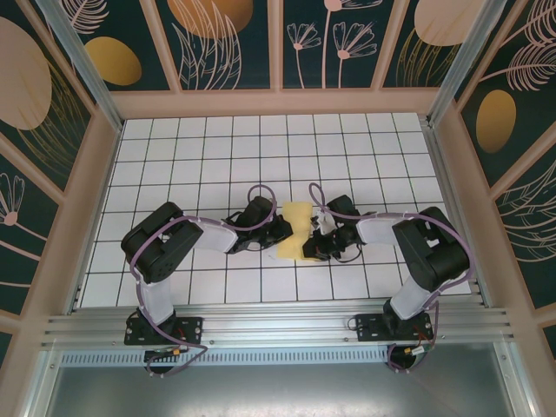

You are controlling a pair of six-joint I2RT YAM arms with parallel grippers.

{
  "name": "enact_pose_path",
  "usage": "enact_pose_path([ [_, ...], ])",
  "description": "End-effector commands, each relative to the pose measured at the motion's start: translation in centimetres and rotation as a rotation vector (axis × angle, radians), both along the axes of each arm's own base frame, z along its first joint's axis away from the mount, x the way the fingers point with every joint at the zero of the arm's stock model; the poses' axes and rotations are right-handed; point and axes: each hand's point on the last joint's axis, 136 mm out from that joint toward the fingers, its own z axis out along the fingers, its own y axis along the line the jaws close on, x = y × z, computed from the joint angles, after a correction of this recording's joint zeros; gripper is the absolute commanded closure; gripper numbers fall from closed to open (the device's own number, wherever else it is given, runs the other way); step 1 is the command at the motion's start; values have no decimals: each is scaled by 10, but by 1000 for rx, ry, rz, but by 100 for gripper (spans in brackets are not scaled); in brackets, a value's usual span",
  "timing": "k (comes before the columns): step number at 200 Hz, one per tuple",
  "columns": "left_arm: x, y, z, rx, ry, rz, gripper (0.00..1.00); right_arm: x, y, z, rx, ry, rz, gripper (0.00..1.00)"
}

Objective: Fold a paper plane with a square sheet of paper (pick it up from the middle)
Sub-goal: Fold the triangle a second time at the center of the table.

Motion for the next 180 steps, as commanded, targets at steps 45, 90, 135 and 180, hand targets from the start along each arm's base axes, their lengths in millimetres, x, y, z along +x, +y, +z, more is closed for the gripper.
enact_pose_path([
  [45, -12, 17, -30, 120, 59, -15, 92, -20, -41, -21, -220, 69, -59, 86],
  [90, -12, 17, -30, 122, 58, -15, 92, -18, -46, -8, -246, 47, -83, 85],
  [135, -10, 15, -25, 109, 49, -16, 92, 3, -30, 36, -135, -71, -109, 84],
  [180, -8, 12, -21, 96, 43, -15, 92, 23, 14, 58, -8, -139, -60, 83],
])
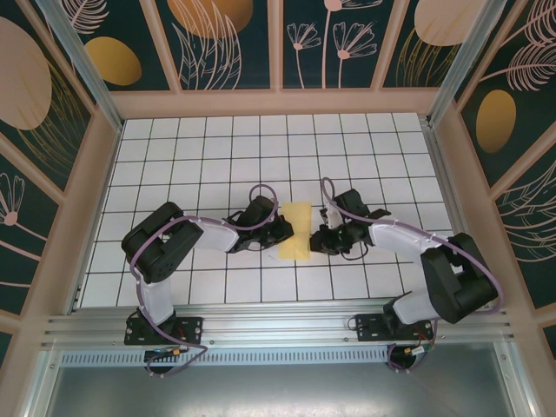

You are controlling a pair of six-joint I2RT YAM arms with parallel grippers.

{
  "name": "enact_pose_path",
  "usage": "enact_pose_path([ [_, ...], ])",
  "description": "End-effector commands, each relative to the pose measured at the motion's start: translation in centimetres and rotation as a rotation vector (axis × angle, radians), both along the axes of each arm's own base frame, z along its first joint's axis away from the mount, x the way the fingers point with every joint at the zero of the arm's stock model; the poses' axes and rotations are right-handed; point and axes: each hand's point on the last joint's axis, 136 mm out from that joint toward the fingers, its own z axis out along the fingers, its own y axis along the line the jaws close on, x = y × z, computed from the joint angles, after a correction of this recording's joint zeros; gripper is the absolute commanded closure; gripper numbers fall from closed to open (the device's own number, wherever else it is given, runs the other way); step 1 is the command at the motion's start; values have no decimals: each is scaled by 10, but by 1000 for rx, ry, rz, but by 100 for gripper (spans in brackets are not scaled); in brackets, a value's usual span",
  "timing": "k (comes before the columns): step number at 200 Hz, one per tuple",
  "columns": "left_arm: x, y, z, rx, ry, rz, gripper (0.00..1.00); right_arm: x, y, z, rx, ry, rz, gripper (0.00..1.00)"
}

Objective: Fold a paper plane with a square sheet of paper (pick it up from the middle)
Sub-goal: Fold the triangle a second time at the center of the table.

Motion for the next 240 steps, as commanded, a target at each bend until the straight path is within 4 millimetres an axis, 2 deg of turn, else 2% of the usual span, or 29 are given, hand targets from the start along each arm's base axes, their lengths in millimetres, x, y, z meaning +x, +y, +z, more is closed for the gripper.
enact_pose_path([
  [1, -7, 13, -22, 86, 44, 1, 92, 14, 26, 12, 67, -25, 24, 83],
  [36, -6, 11, -19, 77, 38, 1, 91, 19, 42, -15, 51, 26, 61, 84],
  [64, -6, 11, -16, 70, 35, 1, 91, 18, 36, -36, -4, 62, 66, 84],
  [83, -6, 11, -16, 71, 33, 0, 91, 15, 31, -43, -11, 75, 65, 84],
  [136, -6, 13, -17, 82, 33, 1, 91, 1, 22, -46, -19, 87, 74, 84],
  [140, -6, 13, -17, 83, 31, 2, 91, 7, 15, -46, -18, 86, 50, 84],
  [155, -6, 14, -19, 88, 34, 5, 91, 4, 11, -46, -21, 86, 46, 83],
  [240, -6, 16, -21, 98, 36, 7, 91, -24, -8, -54, -57, 129, 81, 83],
])
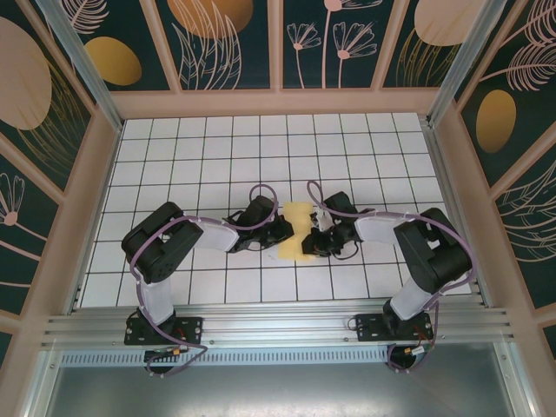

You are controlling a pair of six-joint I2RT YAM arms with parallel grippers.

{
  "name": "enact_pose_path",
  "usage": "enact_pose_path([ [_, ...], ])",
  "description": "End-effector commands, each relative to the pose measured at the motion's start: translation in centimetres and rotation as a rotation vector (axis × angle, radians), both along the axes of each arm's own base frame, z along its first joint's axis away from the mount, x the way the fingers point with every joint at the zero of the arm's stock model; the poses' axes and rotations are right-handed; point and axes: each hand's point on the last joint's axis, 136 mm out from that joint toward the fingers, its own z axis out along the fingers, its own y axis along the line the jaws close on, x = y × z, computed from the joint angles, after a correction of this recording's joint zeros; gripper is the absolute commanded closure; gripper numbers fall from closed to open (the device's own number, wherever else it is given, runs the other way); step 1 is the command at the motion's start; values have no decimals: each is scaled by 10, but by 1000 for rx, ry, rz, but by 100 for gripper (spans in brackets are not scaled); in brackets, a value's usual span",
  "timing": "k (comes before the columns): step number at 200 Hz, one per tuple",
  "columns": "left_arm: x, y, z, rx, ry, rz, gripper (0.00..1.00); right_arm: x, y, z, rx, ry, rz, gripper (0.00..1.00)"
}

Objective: Fold a paper plane with a square sheet of paper (pick it up from the middle)
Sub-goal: Fold the triangle a second time at the center of the table.

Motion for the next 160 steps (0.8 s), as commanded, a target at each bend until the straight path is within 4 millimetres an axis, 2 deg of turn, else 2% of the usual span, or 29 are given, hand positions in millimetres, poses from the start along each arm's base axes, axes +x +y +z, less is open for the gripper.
enact_pose_path([
  [1, -6, 16, -21, 95, 36, 9, 91, -25, -20, -11, -67, 65, 15, 82],
  [30, -6, 16, -20, 100, 35, 10, 91, -20, -27, -5, -96, 41, -18, 83],
  [52, -6, 16, -19, 97, 32, 8, 91, -12, -28, 8, -89, 3, -38, 82],
  [87, -5, 15, -16, 94, 26, 4, 91, 1, -5, 46, 28, -70, -23, 82],
  [107, -5, 14, -15, 89, 25, 2, 91, 4, 14, 57, 89, -81, 10, 82],
  [118, -4, 13, -14, 89, 22, 3, 91, 9, 19, 54, 87, -76, 16, 82],
  [134, -4, 12, -14, 87, 23, 2, 91, 4, 30, 42, 60, -49, 55, 82],
  [160, -4, 12, -14, 87, 22, 1, 91, -4, 27, 19, 12, -8, 75, 82],
])
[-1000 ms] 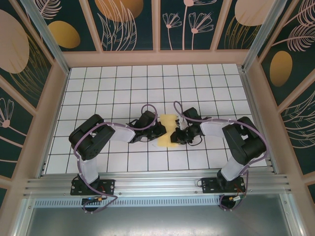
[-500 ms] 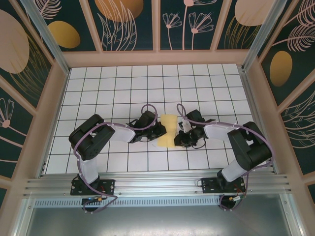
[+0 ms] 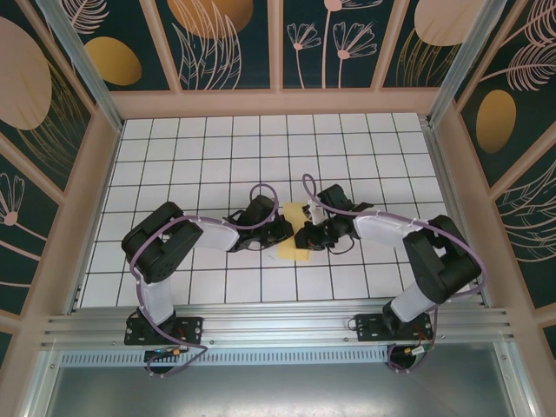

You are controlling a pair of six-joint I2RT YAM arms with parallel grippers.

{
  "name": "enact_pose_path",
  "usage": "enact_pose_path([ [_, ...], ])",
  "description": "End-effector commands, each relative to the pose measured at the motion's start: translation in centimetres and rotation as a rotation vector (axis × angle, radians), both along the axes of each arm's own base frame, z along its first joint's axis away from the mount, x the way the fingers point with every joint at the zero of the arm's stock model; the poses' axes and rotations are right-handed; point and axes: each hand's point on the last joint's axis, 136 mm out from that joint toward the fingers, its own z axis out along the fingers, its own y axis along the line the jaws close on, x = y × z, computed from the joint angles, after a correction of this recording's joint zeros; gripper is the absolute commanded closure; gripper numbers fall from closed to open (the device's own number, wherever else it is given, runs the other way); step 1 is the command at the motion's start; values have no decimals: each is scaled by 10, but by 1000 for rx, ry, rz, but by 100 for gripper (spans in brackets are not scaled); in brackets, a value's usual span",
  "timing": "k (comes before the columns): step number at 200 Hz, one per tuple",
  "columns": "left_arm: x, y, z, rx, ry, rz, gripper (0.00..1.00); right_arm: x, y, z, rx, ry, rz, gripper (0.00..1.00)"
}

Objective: Fold a paper plane with a square sheet of paper (pick it up from the middle)
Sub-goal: Fold the triangle a second time at the center of the table.

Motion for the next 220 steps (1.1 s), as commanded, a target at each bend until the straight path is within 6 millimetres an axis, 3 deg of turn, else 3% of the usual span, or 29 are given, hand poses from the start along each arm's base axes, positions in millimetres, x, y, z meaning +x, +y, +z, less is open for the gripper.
enact_pose_path([
  [1, -4, 13, -14, 79, 22, 6, 91, -7, 0, -16, -29, 40, 18, 82],
  [95, -3, 14, -14, 93, 10, 4, 91, -30, -44, -53, -68, 153, -50, 82],
  [171, -1, 14, -12, 99, 4, 2, 90, -27, -49, -46, -69, 136, -84, 82],
  [187, 0, 11, -5, 82, -10, -2, 85, -27, -53, -54, -102, 149, -94, 83],
  [207, 5, 2, 18, 24, -56, -15, 80, -29, -52, -59, -99, 159, -96, 84],
  [220, 8, -3, 37, -19, -93, -23, 67, -28, -52, -58, -97, 160, -99, 85],
])
